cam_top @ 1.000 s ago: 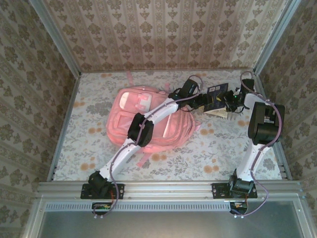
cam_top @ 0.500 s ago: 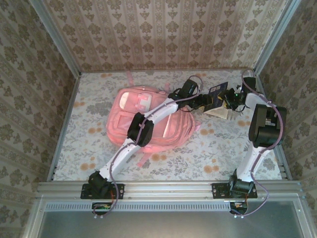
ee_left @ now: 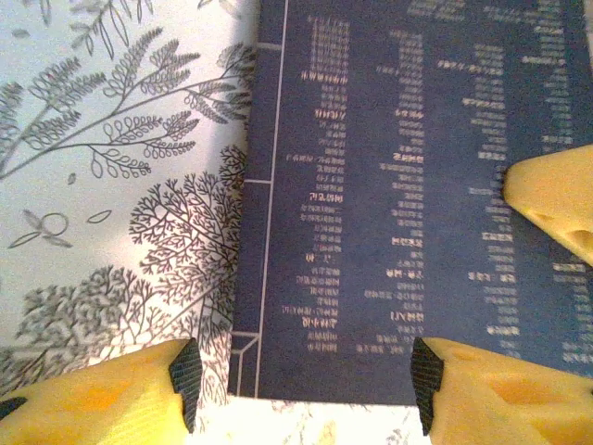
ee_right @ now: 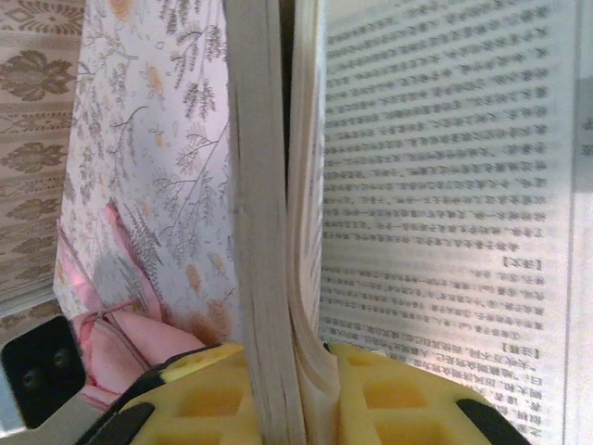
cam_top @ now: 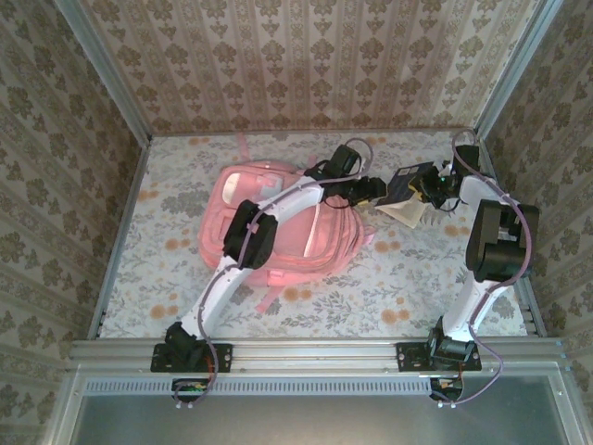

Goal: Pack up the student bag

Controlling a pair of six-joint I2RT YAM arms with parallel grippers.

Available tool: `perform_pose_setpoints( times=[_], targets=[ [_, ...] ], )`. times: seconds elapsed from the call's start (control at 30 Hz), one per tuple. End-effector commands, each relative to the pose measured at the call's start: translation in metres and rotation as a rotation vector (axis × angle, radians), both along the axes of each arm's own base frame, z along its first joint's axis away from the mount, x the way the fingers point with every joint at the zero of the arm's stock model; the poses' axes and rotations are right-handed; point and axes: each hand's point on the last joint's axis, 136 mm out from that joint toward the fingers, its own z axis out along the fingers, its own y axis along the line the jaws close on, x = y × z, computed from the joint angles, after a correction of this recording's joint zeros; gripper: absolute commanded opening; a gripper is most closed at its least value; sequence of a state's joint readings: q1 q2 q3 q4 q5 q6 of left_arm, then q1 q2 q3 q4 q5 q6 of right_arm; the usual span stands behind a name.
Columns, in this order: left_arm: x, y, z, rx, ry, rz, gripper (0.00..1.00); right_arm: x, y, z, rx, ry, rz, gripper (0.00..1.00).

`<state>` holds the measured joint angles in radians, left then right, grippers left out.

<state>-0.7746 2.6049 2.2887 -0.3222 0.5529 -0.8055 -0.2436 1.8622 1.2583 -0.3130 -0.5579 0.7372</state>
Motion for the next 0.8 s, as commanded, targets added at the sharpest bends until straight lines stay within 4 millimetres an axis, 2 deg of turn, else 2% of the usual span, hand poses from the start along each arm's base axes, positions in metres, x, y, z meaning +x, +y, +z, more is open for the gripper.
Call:
perform_pose_setpoints(
  times=[0.0, 0.2, 0.37, 0.53, 0.77],
  targets=[
    [0.003, 0.021, 0.059, 0.001, -0.100, -0.018, 0.65, -0.005, 0.008, 0.030, 0.022, -0.059, 0.005, 0.18],
    [-0.004, 0.033, 0.076, -0.019, -0.111, -0.016, 0.66, -0.004, 0.017, 0.048, 0.095, -0.106, 0.001, 0.18],
    [-0.009, 0.047, 0.073, 0.023, -0.113, -0.011, 0.67, -0.013, 0.023, 0.061, 0.114, -0.131, 0.000, 0.18],
    [0.001, 0.067, 0.071, 0.031, -0.088, 0.033, 0.72, -0.024, 0.027, 0.099, 0.130, -0.200, -0.005, 0.18],
    [-0.002, 0.057, 0.100, -0.107, -0.013, 0.004, 0.76, -0.044, 0.045, 0.147, 0.148, -0.291, 0.031, 0.19]
  ],
)
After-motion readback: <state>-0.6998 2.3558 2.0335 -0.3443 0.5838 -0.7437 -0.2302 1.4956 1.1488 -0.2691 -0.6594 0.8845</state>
